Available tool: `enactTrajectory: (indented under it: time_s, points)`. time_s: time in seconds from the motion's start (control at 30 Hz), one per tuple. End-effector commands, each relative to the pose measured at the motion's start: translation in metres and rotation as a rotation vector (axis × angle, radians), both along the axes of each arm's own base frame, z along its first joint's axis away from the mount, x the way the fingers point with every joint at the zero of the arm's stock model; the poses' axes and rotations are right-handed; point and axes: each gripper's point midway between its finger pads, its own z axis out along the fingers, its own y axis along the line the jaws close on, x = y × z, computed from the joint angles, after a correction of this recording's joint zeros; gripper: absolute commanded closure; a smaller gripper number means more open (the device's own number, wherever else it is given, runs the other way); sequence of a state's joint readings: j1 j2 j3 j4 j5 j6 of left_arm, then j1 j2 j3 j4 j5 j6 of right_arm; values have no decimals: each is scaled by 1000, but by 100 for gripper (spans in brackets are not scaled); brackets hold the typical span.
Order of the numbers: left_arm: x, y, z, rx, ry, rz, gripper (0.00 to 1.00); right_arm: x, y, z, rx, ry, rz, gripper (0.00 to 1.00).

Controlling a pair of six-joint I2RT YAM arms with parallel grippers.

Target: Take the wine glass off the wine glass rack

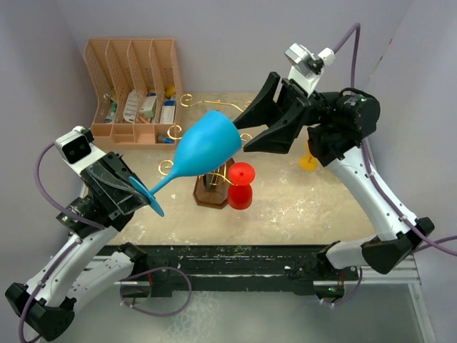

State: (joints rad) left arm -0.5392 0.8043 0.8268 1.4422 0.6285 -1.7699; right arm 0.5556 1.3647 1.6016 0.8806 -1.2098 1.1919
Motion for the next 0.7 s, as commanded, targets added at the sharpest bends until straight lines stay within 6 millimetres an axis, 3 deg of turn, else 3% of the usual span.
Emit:
enactTrajectory:
  time_s: [0.0,0.37,0.43,0.53,0.57,0.63,0.67]
  points:
    - [-11,7,1,-38,-56,0,100,-30,-3,30,97,-102,38,40]
    - [1,1,-3,-36,-34,-5,100,-58,2,41,145,-106,115,45]
    - [3,0,-4,-33,-30,-7,100,-59,7,39,145,-90,128,58]
    - [6,-2,-6,-27,-17,-4,100,-56,13,35,140,-71,138,93]
    - [7,-2,-7,-27,-12,-2,100,-55,13,35,138,-60,136,100]
    - [8,-2,-8,-25,-2,0,100,-55,13,34,134,-47,122,100]
    - [8,-2,-9,-23,-1,2,95,-56,12,34,134,-48,114,100]
